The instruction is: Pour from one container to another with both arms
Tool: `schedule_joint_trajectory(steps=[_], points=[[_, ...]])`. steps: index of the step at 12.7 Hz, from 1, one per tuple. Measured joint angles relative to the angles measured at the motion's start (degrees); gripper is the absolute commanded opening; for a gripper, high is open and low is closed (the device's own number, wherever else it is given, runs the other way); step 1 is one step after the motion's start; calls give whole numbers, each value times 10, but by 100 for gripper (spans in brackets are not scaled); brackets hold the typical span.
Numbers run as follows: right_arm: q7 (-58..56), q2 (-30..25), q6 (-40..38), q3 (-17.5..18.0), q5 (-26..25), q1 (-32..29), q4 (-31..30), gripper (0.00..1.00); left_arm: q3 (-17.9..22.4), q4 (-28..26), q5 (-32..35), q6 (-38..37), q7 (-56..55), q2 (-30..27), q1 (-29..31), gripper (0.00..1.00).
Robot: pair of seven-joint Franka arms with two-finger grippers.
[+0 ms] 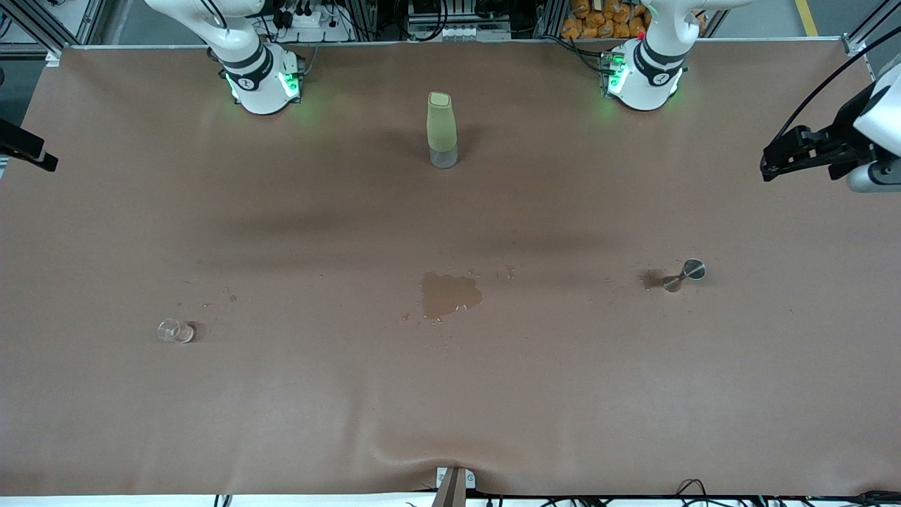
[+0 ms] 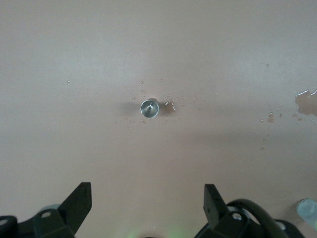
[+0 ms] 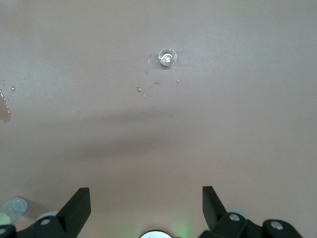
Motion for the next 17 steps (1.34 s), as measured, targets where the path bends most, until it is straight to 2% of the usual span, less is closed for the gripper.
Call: schedule_joint_trajectory(steps=[6, 8, 10, 13, 17], points=[[0, 1, 0, 0, 1, -1, -2, 100, 6, -4, -5, -1, 30, 1, 2, 100], [-13, 5, 1, 0, 2, -2, -4, 100, 17, -7, -51, -1, 96, 11, 19, 100], [-41, 17, 14, 0, 8, -4, -5, 100, 30, -9, -116, 1, 202, 34, 75, 100], [-100, 49, 58, 0, 41, -24, -6, 100, 37, -14, -196, 32, 421, 92, 178, 100], [-217, 114, 124, 0, 96, -64, -6, 100, 38, -17, -298, 41, 650, 191, 242, 100]])
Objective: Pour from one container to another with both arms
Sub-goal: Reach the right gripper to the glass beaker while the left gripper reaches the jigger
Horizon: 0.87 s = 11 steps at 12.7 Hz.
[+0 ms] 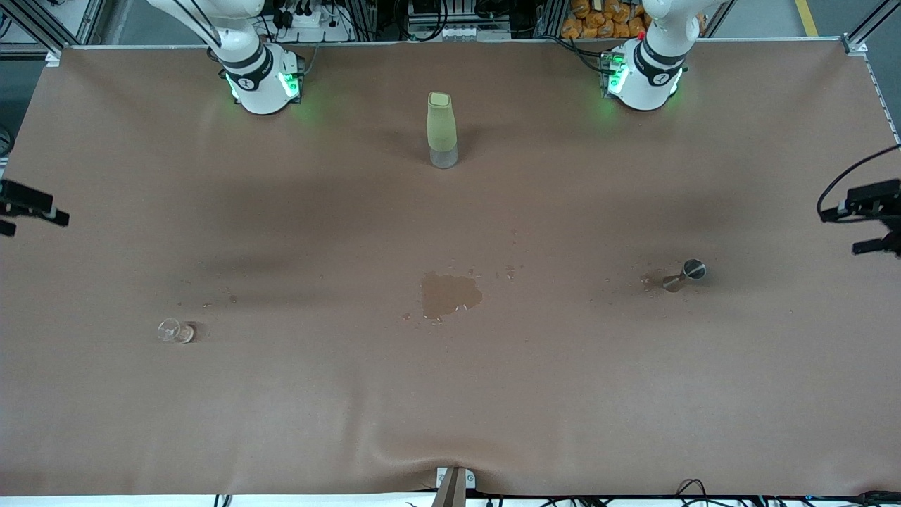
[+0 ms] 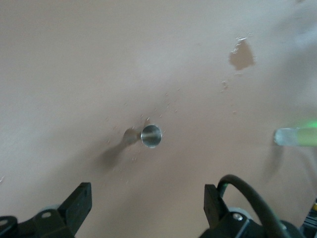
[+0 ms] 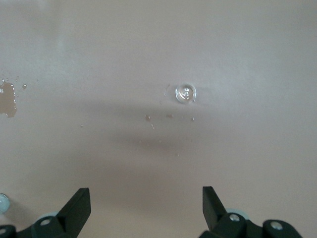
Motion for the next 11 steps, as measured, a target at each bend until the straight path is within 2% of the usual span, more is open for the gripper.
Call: schedule_joint_trajectory(steps=[3, 4, 6, 11], points=[[-121, 44, 60, 0, 46, -27, 1, 100, 0, -1, -69, 2, 177, 76, 24, 100], [-163, 56, 71, 0, 70, -35, 1, 100, 0, -1, -83, 2, 226, 100, 31, 94], [-253, 80, 79, 0, 119, -53, 1, 100, -2, -1, -113, -3, 326, 141, 42, 89], [-479, 154, 81, -1, 225, -100, 0, 100, -6, -1, -183, -21, 591, 243, 47, 85]])
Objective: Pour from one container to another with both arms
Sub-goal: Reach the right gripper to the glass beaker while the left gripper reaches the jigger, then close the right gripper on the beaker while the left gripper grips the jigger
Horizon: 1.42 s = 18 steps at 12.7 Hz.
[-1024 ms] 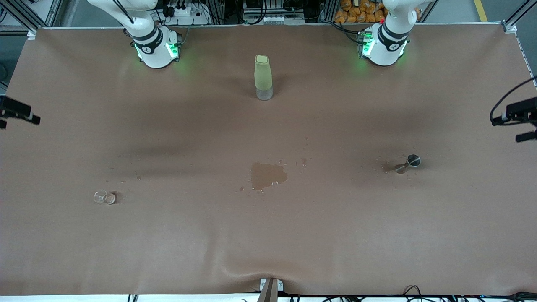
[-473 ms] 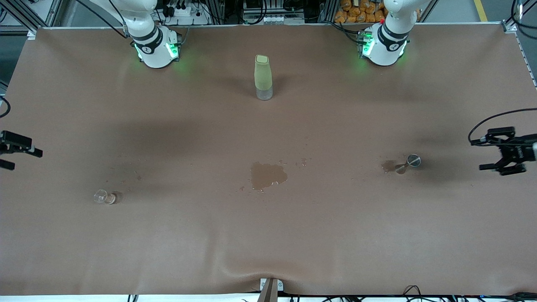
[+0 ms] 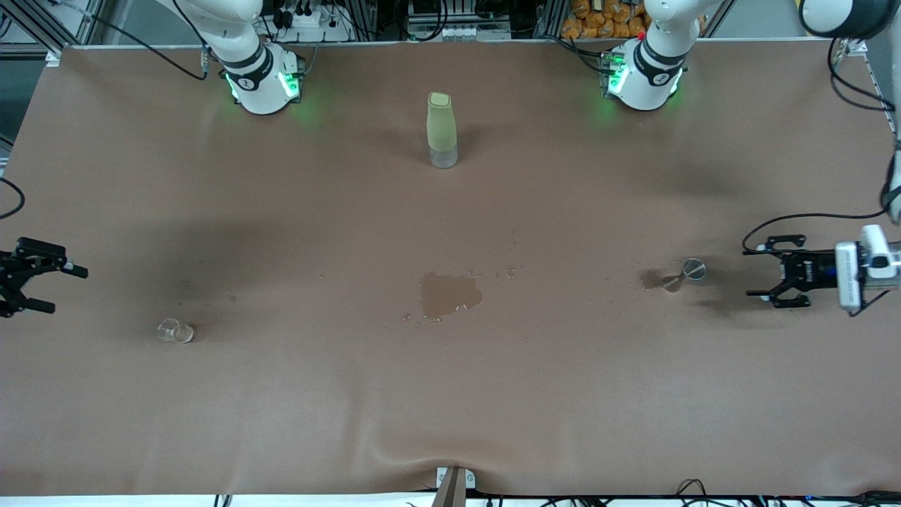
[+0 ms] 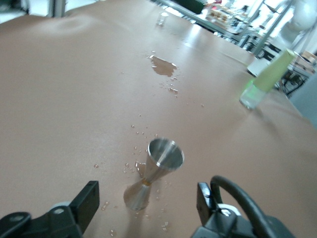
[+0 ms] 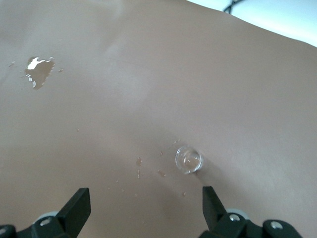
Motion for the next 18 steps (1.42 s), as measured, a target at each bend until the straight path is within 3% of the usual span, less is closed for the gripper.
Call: schedule_joint_trajectory(steps=[3, 6, 7, 10, 18], points=[[-160, 62, 1, -1, 78, -34, 0, 100, 0, 0, -56, 0, 150, 46, 8, 77], [-298, 104, 1, -1, 131, -55, 1, 100, -3, 1, -89, -1, 234, 70, 8, 74], [-333, 110, 1, -1, 139, -59, 1, 100, -4, 1, -89, -2, 247, 77, 8, 68], [-398, 122, -12, -1, 153, -70, 1, 100, -6, 1, -89, -4, 276, 93, -1, 68], [-498, 187, -47, 0, 255, -86, 1, 100, -6, -1, -69, -9, 280, 102, -14, 69]])
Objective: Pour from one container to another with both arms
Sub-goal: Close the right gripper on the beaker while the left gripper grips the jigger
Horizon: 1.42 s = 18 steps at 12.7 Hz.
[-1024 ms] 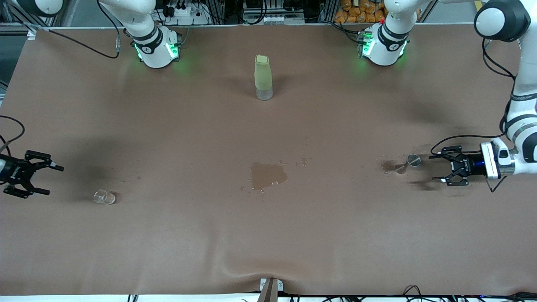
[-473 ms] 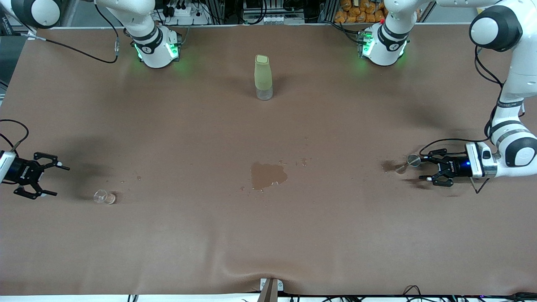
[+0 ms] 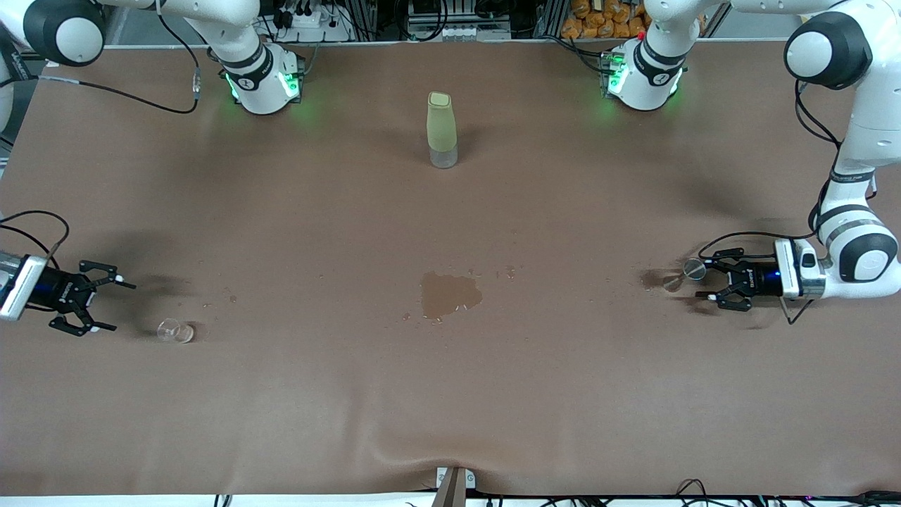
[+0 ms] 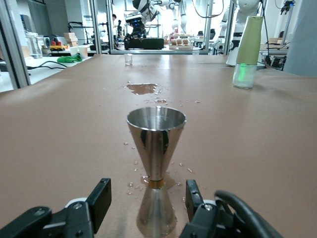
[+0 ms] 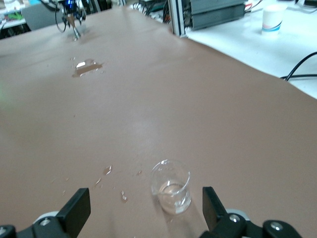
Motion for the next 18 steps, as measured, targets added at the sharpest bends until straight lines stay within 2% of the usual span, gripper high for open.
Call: schedule_joint_trajectory(steps=[7, 11, 15, 18], points=[[-58, 55, -8, 6, 19, 0, 32, 100, 0, -11, 9, -2, 0, 4, -3, 68], [-94, 84, -9, 9, 22, 0, 49, 100, -1, -15, 9, -3, 1, 5, -11, 60], [-147, 103, -9, 9, 72, 0, 52, 100, -1, -15, 9, -3, 1, 5, -22, 45], [-155, 118, -3, 9, 104, 0, 52, 100, -1, -15, 9, -3, -1, 5, -23, 45]])
